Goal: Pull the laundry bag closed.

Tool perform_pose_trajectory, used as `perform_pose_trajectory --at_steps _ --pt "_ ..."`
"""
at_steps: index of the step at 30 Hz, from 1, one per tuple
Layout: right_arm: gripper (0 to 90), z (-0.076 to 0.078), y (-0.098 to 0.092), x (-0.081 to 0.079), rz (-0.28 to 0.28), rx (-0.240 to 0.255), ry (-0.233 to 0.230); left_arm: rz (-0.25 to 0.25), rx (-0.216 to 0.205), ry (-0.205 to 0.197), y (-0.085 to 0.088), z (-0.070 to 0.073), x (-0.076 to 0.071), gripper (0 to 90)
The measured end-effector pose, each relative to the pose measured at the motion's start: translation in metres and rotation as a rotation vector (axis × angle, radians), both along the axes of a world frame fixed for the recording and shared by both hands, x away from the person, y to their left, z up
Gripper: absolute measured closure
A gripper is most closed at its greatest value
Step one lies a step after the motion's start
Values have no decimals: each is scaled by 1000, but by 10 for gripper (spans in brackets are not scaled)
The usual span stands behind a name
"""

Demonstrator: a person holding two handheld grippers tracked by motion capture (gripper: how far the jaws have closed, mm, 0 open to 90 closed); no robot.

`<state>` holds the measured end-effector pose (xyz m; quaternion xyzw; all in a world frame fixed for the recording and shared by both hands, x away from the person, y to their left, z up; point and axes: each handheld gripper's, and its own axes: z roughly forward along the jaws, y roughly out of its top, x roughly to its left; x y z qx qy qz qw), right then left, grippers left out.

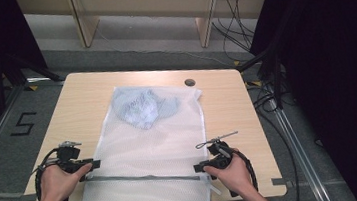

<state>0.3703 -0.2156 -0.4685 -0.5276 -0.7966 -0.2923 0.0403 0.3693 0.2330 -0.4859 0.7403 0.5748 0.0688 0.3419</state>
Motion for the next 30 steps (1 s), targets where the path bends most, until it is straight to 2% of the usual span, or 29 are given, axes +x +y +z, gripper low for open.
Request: perform_pose_trajectory --at_steps 1,2,4,5,6,7,8,9,10,11,12,13,14,16,21,25,26,27,29,30 --pt "645 2 1 0 14 4 6 -8 8 3 1 0 0 639" --pt "648 3 2 0 28 14 -12 -6 11 10 1 0 0 641" --pt "645 6 6 1 70 92 -22 -6 9 25 2 0 0 657" --pt "645 6 6 1 70 92 -22 -6 9 25 2 0 0 671" --pt "612 8 10 2 111 128 -74 -26 25 40 3 0 0 690" --pt "612 9 13 1 113 129 -85 -22 25 40 3 0 0 703" --pt "614 11 17 0 109 123 -97 -17 42 35 3 1 0 722" --pt "624 13 21 -1 124 128 -96 17 53 37 1 0 0 747" --pt "638 13 24 -2 134 112 -108 17 69 49 2 1 -1 776" --pt "650 14 29 -2 150 133 -101 26 69 55 1 1 -1 803" --pt "660 15 35 -4 133 150 -76 11 79 67 3 2 -1 825" --pt "661 15 38 -3 158 132 -108 15 74 71 3 1 0 840" --pt "670 15 43 -3 172 143 -99 15 74 71 3 1 0 854" --pt "678 16 53 -4 183 161 -82 4 87 101 3 1 1 875" --pt "719 18 73 -1 213 145 -111 16 83 130 3 -1 2 894" --pt "723 17 93 0 257 123 -107 16 89 145 5 -2 2 895" --pt "723 17 99 0 260 128 -95 18 87 147 6 -2 2 895" --pt "721 17 104 0 257 111 -80 26 83 145 5 -3 2 895" --pt "716 16 114 0 268 107 -75 23 92 161 5 -2 2 895" --pt "715 14 119 0 287 113 -86 19 98 156 6 -2 3 895"
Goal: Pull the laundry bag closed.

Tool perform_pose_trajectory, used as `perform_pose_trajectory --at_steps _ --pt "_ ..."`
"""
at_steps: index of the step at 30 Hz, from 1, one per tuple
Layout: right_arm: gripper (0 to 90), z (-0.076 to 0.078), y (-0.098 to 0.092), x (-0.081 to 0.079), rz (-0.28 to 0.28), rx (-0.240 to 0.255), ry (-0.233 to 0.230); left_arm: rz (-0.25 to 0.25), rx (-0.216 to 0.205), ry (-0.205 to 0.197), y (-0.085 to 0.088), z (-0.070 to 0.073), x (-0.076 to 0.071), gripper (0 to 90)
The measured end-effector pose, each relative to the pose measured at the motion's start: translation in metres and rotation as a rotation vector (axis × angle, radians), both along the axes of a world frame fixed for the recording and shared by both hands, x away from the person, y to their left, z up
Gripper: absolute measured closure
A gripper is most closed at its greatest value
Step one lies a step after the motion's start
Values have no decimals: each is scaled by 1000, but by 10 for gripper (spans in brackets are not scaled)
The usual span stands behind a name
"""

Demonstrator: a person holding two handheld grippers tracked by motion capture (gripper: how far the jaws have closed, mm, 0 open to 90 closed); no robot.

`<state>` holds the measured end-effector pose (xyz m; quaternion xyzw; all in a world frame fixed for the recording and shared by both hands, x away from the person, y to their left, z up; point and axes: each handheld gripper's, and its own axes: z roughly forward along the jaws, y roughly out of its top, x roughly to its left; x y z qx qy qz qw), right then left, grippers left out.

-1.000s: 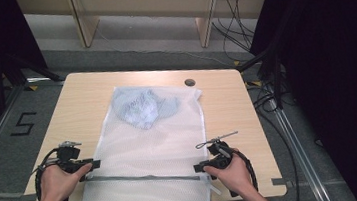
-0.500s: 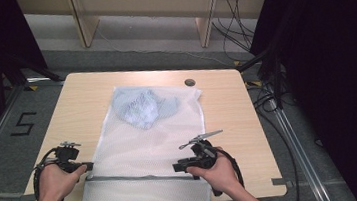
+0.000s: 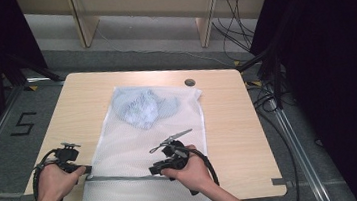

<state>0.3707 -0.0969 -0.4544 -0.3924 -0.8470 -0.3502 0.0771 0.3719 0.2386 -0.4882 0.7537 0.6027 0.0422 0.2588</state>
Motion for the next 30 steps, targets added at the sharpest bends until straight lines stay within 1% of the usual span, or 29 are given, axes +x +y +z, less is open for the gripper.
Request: perform_pose_trajectory --at_steps 1,2,3,4,5,6,7,8,9,10,11,12,13,14,16,17,18,19,20,22,23,25,26,28,29,30 --pt "716 0 4 0 -3 -11 11 -1 3 0 0 1 0 895" --pt "716 -1 8 0 13 -4 7 1 7 -5 0 2 0 895" --pt "715 -1 12 -1 12 -13 17 8 5 -7 0 3 -1 895" --pt "716 -2 16 -1 16 -13 16 2 10 -1 0 5 -1 895" --pt "715 -3 20 -1 24 -12 13 -7 23 1 1 5 -2 896" --pt "715 -3 22 -1 31 -16 11 11 10 -14 -1 4 -3 895" --pt "715 -4 26 -1 40 -10 6 -7 21 13 0 4 -3 896" --pt "715 -4 29 -2 40 -13 15 -2 17 19 -1 2 -4 896" --pt "713 -4 32 -1 47 -10 8 4 26 15 -1 1 -4 896" --pt "713 -4 35 -1 47 -9 8 0 38 30 -1 2 -4 896" --pt "712 -4 37 -1 49 -11 7 5 31 18 0 1 -3 896" --pt "712 -3 40 -1 43 -17 12 -3 37 35 1 2 -3 896" --pt "712 -3 43 -1 44 -10 21 -3 39 36 1 2 -3 896" --pt "711 -3 45 0 62 2 11 -6 43 42 1 1 -3 896" --pt "711 -4 51 1 61 8 12 -10 39 54 1 0 -3 896" --pt "713 -5 55 1 52 7 30 -9 35 53 1 -1 -2 896" --pt "714 -7 59 1 65 18 23 -12 38 55 2 -1 -2 896" --pt "716 -8 62 1 64 12 22 -11 36 56 2 -1 -2 896" --pt "718 -10 66 2 79 25 22 -13 37 61 2 -1 -1 896" --pt "725 -12 74 2 83 23 31 -9 30 64 2 -1 -1 897" --pt "728 -13 79 3 87 32 39 2 23 81 1 -1 -1 897" --pt "736 -14 88 4 93 40 48 -2 19 78 2 -1 -1 897" --pt "739 -15 92 5 96 44 45 -2 21 81 3 -1 0 897" --pt "742 -15 101 7 92 43 60 -3 16 83 3 -2 0 897" --pt "744 -16 104 8 105 47 50 -1 18 82 3 -1 0 897" --pt "744 -16 108 9 103 46 66 -1 16 81 3 -2 0 897"
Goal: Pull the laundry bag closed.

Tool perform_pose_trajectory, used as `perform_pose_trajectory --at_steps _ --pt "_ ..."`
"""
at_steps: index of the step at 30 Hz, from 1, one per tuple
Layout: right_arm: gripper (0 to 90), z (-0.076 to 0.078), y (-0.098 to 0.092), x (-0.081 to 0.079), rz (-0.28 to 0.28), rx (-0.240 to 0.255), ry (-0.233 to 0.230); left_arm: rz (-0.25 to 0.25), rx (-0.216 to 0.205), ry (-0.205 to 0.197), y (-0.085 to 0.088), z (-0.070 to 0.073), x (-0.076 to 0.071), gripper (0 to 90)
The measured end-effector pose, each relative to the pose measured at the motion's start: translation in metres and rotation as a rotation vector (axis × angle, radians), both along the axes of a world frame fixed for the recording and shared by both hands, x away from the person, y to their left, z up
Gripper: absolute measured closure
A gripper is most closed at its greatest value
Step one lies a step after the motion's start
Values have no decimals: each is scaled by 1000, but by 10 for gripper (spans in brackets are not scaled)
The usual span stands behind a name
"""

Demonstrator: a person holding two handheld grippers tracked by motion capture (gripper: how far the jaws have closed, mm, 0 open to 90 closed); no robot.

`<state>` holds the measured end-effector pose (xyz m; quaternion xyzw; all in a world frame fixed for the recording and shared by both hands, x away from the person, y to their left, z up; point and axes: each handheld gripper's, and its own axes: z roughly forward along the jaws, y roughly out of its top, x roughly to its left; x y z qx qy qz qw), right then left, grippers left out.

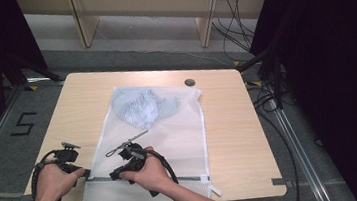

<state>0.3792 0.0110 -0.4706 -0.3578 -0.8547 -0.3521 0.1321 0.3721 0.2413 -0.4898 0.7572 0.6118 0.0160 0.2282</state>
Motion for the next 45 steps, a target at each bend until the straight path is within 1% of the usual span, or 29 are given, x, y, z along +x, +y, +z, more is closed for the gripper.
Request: perform_pose_trajectory --at_steps 3,4,5,8,9,10,11,12,13,14,15,16,17,19,20,21,23,24,27,29,31,32,33,35,36,38,39,42,45 --pt "747 -2 10 2 7 0 -4 -5 1 6 0 0 1 898" --pt "749 -2 13 3 15 4 7 -6 1 9 0 0 1 897" --pt "751 -3 16 4 12 0 -4 -7 -1 9 0 0 1 898" --pt "753 -5 24 6 20 9 1 -3 -8 12 1 0 1 898" --pt "754 -6 26 7 15 4 -8 -2 -12 11 2 -1 1 898" --pt "754 -7 28 8 27 8 -13 -1 -13 19 2 0 2 898" --pt "754 -8 29 9 30 9 -5 -1 -13 19 2 0 2 898" --pt "754 -9 32 9 18 8 15 -3 -14 20 2 0 2 898" --pt "756 -10 33 10 24 7 6 -2 -15 15 2 -1 2 898" --pt "756 -10 35 10 12 -6 4 -3 -12 15 2 -1 2 898" --pt "757 -11 38 11 18 2 2 -2 -14 12 2 -1 2 898" --pt "757 -12 40 11 8 -1 7 -2 -14 15 2 -1 2 898" --pt "758 -13 42 12 16 4 -1 -3 -14 19 2 0 2 898" --pt "759 -14 47 12 14 6 24 0 -18 20 2 0 2 898" --pt "759 -16 49 12 19 5 14 0 -19 19 2 -1 2 898" --pt "760 -17 51 12 26 7 16 1 -20 19 2 -1 2 898" --pt "764 -19 54 13 28 8 23 2 -23 19 2 -1 2 898" --pt "766 -19 56 13 16 3 34 3 -22 17 3 -1 2 898" --pt "768 -22 59 14 27 8 36 4 -25 17 3 -1 2 898" --pt "770 -23 60 14 13 7 53 7 -27 17 3 -1 2 898" --pt "772 -24 61 15 18 11 50 5 -26 18 3 -1 2 898" --pt "773 -26 62 16 29 15 38 6 -26 18 3 -1 2 898" --pt "773 -26 63 16 20 19 54 7 -28 16 3 -1 2 898" --pt "775 -28 63 17 28 18 62 9 -29 17 3 -1 2 898" --pt "775 -28 65 17 12 9 80 8 -29 18 3 -1 2 898" --pt "779 -30 65 19 25 12 67 7 -27 19 3 -1 2 898" --pt "781 -30 66 17 10 13 91 6 -27 20 3 -1 2 898" --pt "801 -32 69 18 20 18 73 8 -29 19 3 -1 2 898" --pt "835 -32 70 16 18 7 72 7 -29 19 3 -1 2 898"
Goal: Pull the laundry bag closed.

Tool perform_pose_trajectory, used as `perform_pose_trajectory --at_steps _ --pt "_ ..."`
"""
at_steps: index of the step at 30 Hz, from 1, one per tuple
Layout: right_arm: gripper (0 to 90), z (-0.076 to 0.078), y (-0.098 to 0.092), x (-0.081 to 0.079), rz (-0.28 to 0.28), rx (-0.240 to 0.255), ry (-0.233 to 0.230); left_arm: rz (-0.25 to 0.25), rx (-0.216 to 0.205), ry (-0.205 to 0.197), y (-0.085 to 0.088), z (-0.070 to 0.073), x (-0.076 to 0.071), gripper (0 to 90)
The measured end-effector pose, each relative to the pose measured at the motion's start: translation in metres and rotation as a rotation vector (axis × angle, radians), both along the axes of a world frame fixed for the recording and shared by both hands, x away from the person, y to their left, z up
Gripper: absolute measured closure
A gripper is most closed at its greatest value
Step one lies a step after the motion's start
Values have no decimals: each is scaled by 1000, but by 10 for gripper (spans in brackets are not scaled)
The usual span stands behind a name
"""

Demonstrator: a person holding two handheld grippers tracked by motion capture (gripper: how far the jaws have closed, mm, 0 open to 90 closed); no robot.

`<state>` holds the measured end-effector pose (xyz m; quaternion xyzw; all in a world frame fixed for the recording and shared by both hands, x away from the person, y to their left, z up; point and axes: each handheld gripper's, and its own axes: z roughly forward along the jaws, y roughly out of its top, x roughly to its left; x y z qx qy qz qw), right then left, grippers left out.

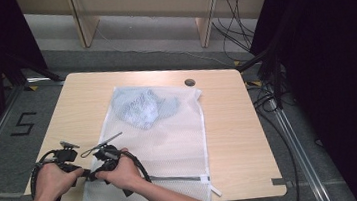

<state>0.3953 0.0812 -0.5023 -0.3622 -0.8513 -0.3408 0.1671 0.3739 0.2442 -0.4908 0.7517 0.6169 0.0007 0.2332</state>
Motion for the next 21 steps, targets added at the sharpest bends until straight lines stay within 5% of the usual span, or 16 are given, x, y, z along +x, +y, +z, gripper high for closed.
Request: perform_pose_trajectory --at_steps 3,8,21 --pt "859 -1 1 -1 -5 3 15 -7 3 -1 0 0 0 898" --pt "869 1 -2 -2 11 2 -26 -40 37 -21 -3 0 -2 899" --pt "871 6 -9 -8 -48 -45 -28 -53 51 -41 -5 0 -3 900"
